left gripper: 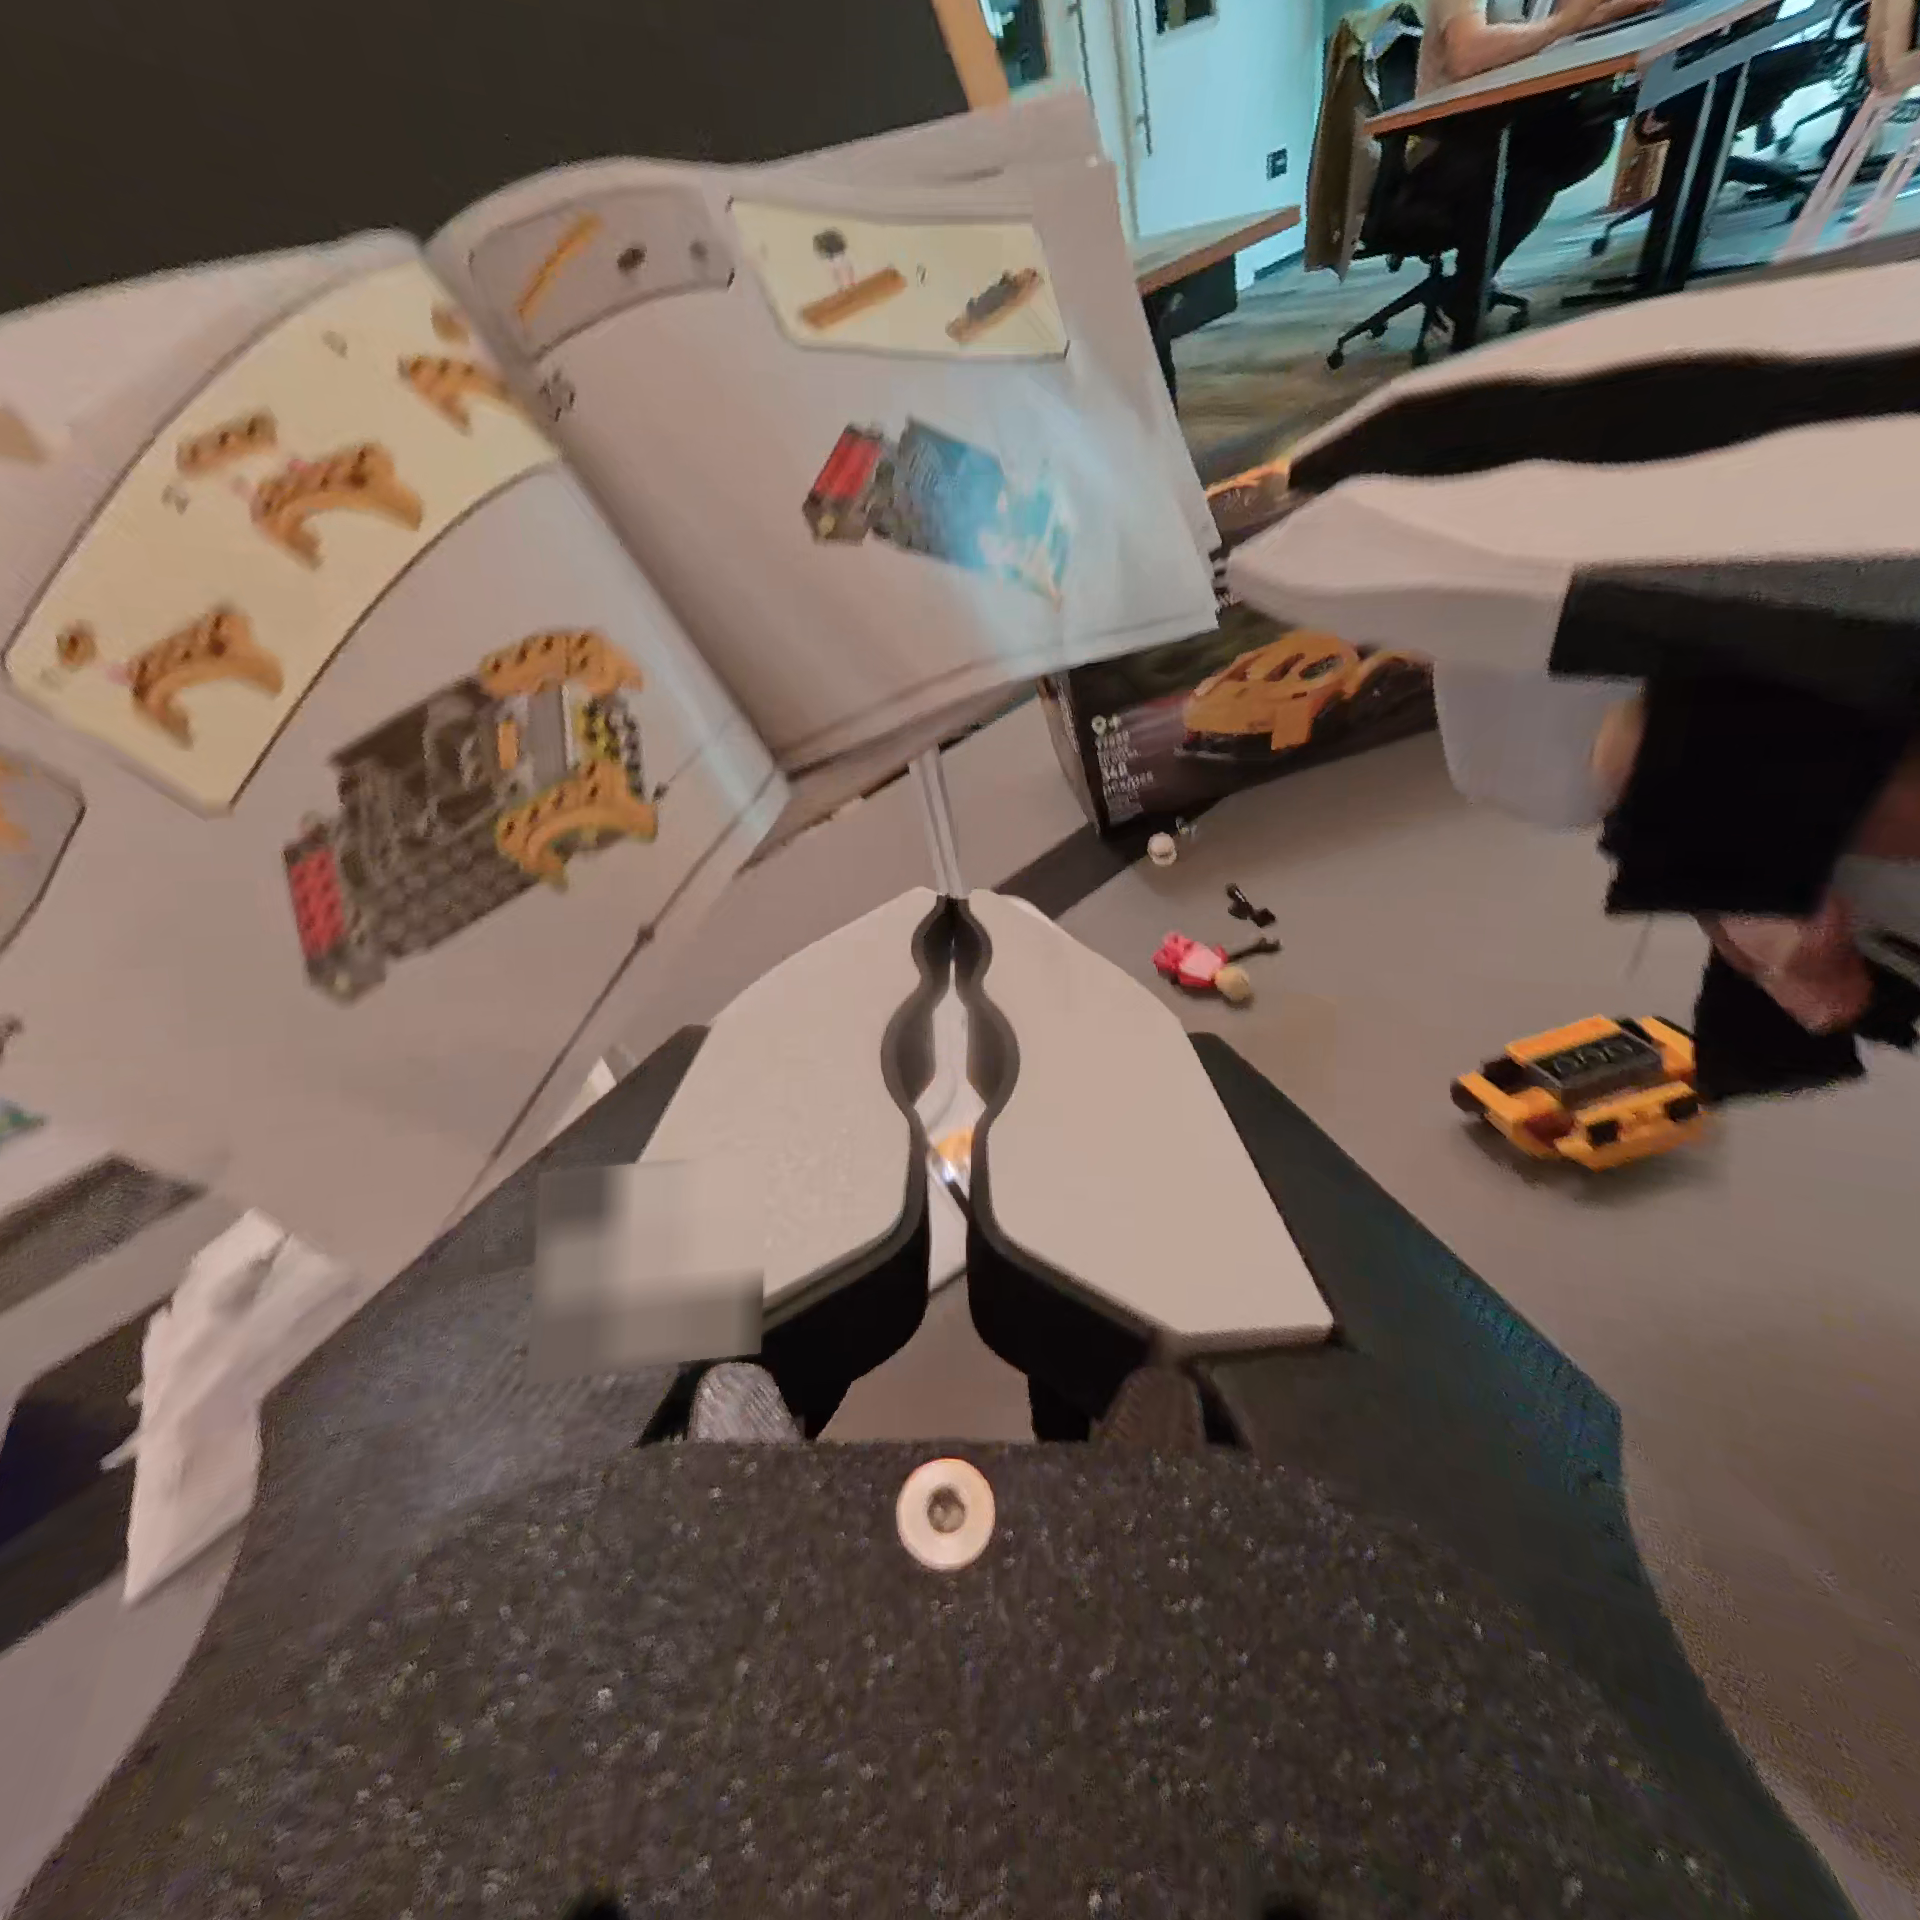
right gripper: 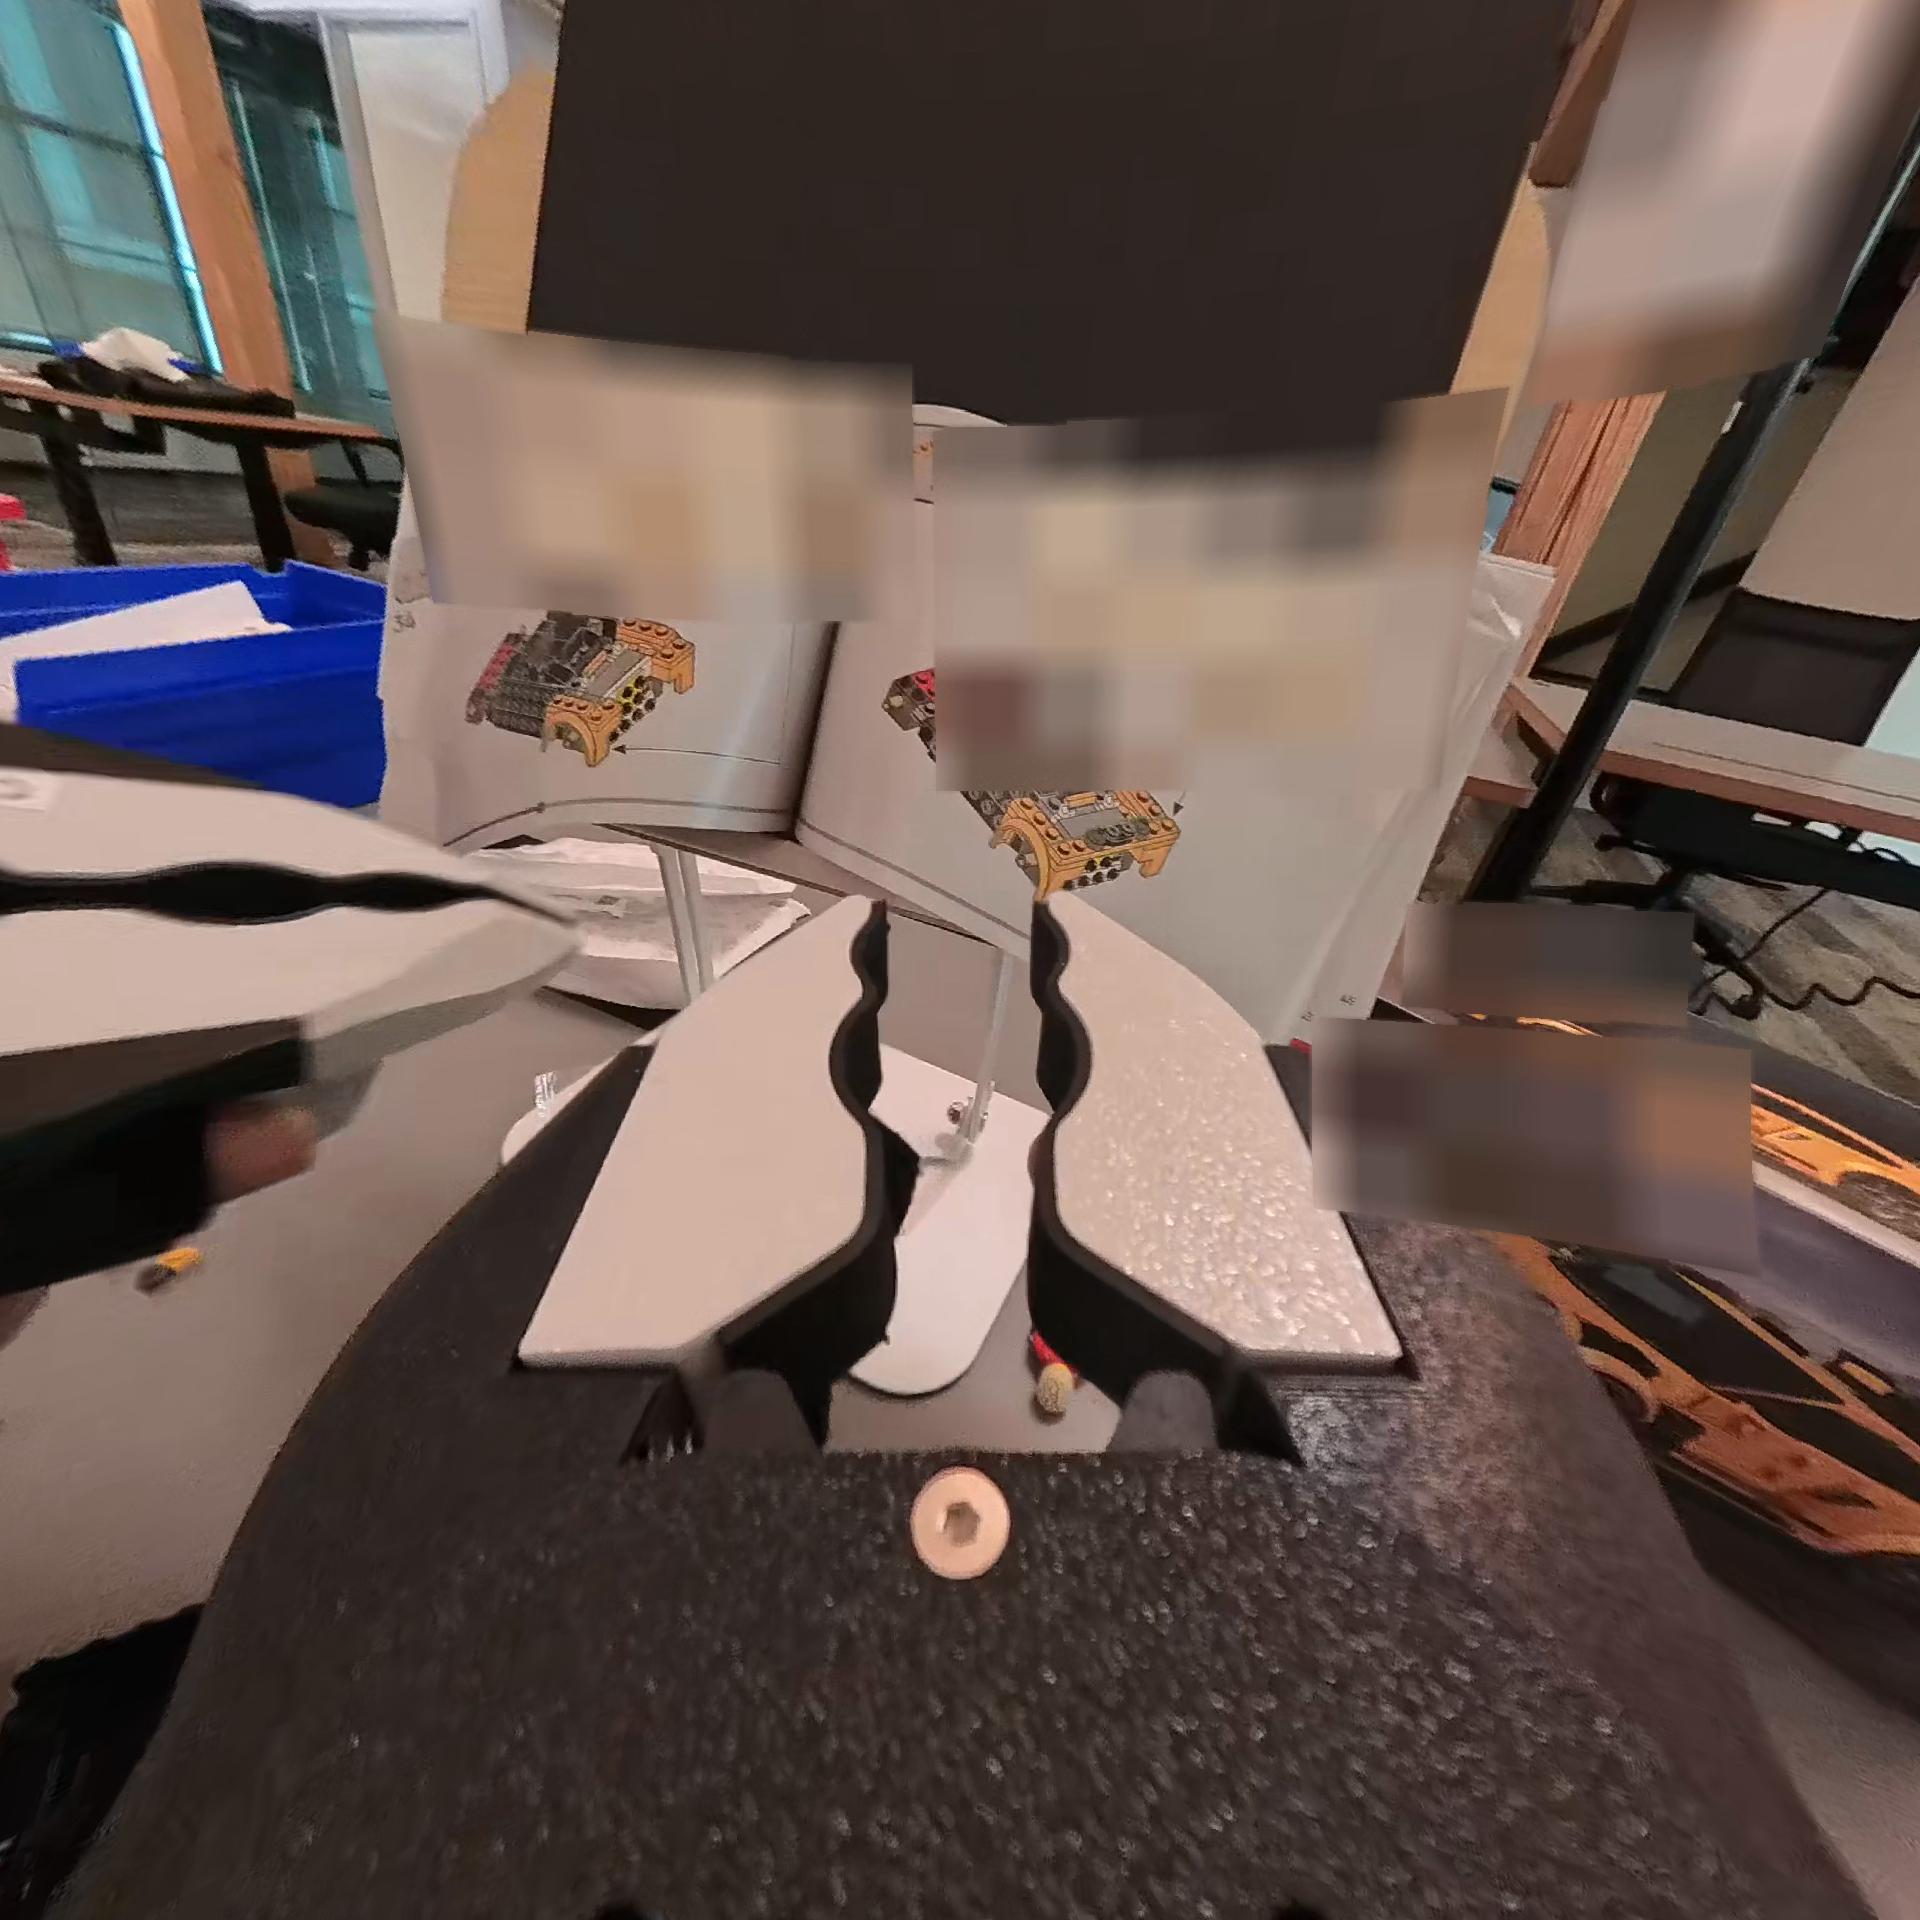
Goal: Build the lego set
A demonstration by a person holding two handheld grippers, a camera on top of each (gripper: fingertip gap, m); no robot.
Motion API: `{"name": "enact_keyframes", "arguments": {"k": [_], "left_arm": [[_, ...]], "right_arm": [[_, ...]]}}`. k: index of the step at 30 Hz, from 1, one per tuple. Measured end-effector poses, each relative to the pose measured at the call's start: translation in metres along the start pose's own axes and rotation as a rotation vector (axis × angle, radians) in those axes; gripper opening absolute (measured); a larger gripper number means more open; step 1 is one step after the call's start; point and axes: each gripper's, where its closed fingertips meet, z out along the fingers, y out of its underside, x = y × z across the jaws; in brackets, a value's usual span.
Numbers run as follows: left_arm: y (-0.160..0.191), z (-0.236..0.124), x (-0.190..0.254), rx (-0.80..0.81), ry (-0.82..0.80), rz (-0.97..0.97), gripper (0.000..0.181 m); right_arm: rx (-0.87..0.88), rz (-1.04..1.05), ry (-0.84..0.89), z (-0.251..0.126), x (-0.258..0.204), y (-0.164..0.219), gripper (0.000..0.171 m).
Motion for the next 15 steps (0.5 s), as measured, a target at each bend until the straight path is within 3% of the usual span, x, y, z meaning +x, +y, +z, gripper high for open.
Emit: {"name": "enact_keyframes", "arguments": {"k": [6,15], "left_arm": [[-0.025,0.040,-0.016,0.025,-0.098,0.086,0.000],[0.005,0.056,-0.077,-0.126,-0.194,0.103,0.000]], "right_arm": [[-0.005,0.004,-0.003,0.000,0.004,0.003,0.025],[-0.024,0.040,0.005,0.001,0.018,0.011,0.024]]}}
